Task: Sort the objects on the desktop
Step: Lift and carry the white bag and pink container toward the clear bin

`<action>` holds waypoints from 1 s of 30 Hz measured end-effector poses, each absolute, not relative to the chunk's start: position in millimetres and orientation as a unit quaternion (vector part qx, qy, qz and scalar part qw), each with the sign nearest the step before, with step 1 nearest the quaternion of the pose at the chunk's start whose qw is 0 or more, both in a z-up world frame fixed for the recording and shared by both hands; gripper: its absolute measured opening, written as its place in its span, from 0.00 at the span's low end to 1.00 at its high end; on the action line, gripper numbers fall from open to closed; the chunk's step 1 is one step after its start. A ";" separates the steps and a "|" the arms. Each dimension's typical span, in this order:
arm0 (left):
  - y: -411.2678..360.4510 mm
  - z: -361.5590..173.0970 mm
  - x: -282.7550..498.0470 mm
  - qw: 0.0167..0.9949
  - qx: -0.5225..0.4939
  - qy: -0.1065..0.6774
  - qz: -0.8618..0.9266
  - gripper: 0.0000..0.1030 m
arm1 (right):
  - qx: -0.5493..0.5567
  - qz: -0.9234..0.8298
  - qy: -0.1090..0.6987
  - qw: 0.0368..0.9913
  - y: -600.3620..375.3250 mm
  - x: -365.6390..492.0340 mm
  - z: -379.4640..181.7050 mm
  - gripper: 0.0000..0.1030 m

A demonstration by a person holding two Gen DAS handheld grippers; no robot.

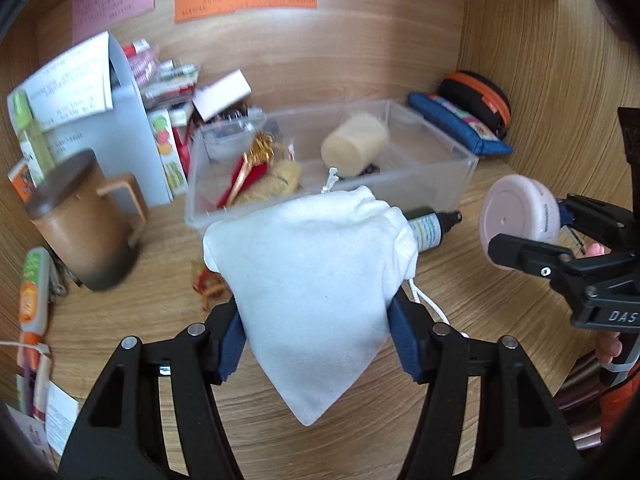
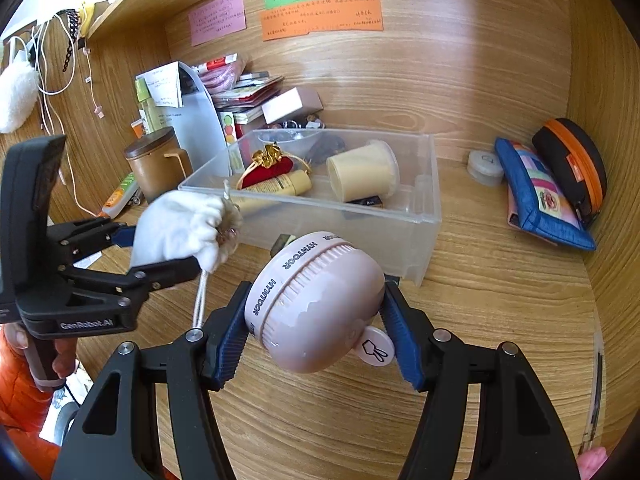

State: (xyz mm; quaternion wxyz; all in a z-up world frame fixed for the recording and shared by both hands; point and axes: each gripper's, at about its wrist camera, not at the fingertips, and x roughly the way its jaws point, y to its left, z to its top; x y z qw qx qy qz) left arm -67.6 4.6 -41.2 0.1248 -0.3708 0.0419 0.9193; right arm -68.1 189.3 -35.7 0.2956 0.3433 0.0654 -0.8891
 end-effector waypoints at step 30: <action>-33.3 25.2 -121.3 0.120 -0.315 0.005 0.941 0.60 | 0.292 -0.905 0.089 0.298 163.0 -132.3 19.5 0.58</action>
